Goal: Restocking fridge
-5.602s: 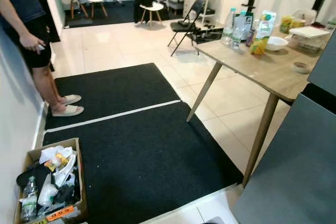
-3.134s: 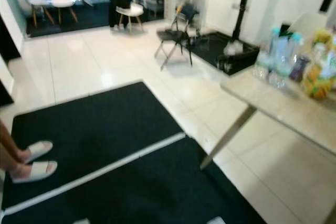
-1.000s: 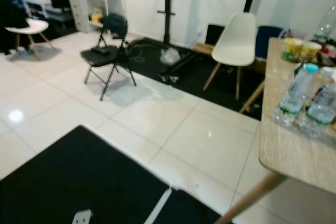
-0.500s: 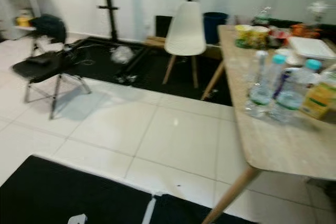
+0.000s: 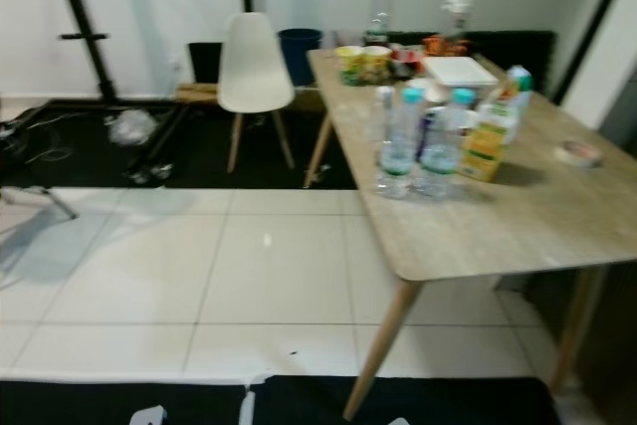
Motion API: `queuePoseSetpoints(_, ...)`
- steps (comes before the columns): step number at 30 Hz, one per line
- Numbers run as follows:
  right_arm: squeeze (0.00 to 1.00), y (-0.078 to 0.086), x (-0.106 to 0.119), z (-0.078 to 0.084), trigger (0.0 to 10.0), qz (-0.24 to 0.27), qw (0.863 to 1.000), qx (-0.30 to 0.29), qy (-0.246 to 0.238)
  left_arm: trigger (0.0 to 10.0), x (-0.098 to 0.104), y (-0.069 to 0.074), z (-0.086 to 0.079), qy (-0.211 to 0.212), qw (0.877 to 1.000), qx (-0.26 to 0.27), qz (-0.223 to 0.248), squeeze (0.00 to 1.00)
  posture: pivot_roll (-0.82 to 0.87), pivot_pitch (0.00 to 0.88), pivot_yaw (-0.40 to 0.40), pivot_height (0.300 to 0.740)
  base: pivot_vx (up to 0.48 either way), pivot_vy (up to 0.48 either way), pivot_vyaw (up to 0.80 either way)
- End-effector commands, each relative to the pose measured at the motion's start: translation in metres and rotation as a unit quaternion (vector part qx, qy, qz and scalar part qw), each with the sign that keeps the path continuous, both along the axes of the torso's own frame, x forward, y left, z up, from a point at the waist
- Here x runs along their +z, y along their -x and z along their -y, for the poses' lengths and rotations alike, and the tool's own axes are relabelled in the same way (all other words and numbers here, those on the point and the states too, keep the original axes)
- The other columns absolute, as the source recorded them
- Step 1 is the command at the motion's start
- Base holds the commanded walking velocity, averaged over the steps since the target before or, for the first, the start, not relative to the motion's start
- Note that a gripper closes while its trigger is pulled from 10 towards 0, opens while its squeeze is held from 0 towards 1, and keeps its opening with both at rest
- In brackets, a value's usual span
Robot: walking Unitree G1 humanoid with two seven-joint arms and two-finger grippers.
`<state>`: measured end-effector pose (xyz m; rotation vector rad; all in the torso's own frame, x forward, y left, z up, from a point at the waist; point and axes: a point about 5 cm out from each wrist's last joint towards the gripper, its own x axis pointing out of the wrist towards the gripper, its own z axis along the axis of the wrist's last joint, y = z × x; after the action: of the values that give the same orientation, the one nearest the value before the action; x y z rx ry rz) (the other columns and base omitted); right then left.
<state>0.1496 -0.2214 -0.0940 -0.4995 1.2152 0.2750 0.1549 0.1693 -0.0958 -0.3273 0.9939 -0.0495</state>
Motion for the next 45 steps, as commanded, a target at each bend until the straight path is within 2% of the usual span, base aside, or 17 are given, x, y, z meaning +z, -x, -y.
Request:
queuePoseSetpoints(1, 0.0, 0.0014, -0.0016, -0.005, 10.0, -0.002, 1.0, -0.002, -0.005, 10.0, -0.0038, 0.0099, -0.0021, -0.001, 1.0, 0.007, -0.015, 0.0, -0.11, 0.0, 0.02, 0.74, 0.0, 0.0, -0.73)
queuePoseSetpoints(12, 0.0, -0.0005, -0.0009, -0.0051, 10.0, 0.007, 1.0, -0.013, -0.011, 10.0, -0.0037, 0.0095, -0.0019, -0.009, 1.0, -0.006, -0.014, 0.0, -0.11, 0.0, 0.02, 0.74, 0.0, 0.0, -0.73)
queuePoseSetpoints(16, 0.0, -0.0021, -0.0004, -0.006, 10.0, 0.011, 1.0, -0.005, -0.011, 10.0, -0.0035, 0.009, -0.0026, -0.012, 1.0, -0.006, -0.014, 0.0, -0.11, 0.0, 0.024, 0.74, 0.0, 0.0, 0.0)
queuePoseSetpoints(45, 0.0, -0.0048, 0.0003, -0.0076, 10.0, 0.013, 1.0, -0.008, -0.012, 10.0, -0.0031, 0.0075, -0.0005, -0.006, 1.0, -0.002, -0.012, 0.0, -0.11, 0.0, 0.024, 0.74, 0.0, -0.402, 0.0)
